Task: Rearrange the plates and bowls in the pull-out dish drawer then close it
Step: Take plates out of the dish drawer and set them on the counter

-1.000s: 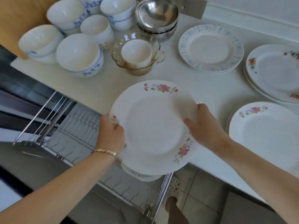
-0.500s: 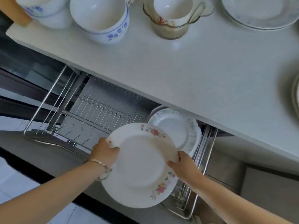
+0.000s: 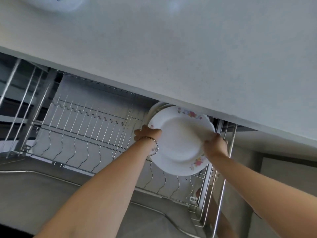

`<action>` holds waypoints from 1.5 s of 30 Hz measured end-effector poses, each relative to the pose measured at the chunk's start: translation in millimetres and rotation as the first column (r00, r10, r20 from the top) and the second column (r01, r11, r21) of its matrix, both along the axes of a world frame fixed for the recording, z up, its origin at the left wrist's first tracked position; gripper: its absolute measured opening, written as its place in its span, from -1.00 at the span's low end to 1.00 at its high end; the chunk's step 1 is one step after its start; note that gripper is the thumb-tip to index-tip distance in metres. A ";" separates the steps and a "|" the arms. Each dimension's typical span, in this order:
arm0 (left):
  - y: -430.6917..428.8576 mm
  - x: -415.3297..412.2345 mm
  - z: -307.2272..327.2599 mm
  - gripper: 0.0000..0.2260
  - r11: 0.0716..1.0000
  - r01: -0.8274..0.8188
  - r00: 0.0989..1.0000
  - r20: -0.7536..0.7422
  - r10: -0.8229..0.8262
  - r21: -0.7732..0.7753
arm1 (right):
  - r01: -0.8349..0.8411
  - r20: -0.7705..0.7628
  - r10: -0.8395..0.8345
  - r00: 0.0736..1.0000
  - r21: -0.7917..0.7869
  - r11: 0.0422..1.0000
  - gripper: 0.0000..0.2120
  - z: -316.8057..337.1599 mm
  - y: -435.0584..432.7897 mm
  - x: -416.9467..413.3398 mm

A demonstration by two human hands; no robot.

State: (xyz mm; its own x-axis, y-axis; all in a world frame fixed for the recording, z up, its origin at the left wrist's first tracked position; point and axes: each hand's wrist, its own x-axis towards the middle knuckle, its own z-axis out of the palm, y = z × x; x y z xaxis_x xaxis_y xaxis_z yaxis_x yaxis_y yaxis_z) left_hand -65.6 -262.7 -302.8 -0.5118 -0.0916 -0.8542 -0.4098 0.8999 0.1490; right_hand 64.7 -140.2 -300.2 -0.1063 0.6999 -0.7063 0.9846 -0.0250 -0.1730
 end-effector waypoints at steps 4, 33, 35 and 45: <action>8.0 1.7 -10.9 -0.52 0.999 -0.035 0.998 -0.060 0.035 0.010 | 0.036 -0.026 -0.035 0.999 0.028 0.999 -0.48 -8.7 -7.0 -6.4; -14.0 32.2 32.0 -0.54 0.965 0.260 0.963 -0.086 -0.256 0.034 | -0.266 0.014 0.275 0.961 -0.205 0.942 -0.45 32.6 -9.9 4.9; -6.8 33.1 63.3 -0.63 0.914 0.380 0.924 -0.105 -0.368 0.144 | -0.455 -0.020 0.471 0.882 -0.293 0.841 -0.51 63.1 -6.0 7.9; 107.5 64.1 227.1 -0.84 0.762 0.534 0.797 -0.517 -0.311 0.366 | -0.700 -0.426 0.584 0.691 -0.195 0.687 -0.65 252.7 98.5 44.6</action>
State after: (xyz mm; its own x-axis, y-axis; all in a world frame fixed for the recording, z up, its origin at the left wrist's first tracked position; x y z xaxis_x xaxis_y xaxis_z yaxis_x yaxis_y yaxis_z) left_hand -1.5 -155.2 -75.6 -0.6965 0.5746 -0.4297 0.1961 0.7285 0.6564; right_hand 109.3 -41.7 -47.5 -0.6898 0.1129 -0.7151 0.6673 0.4825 -0.5674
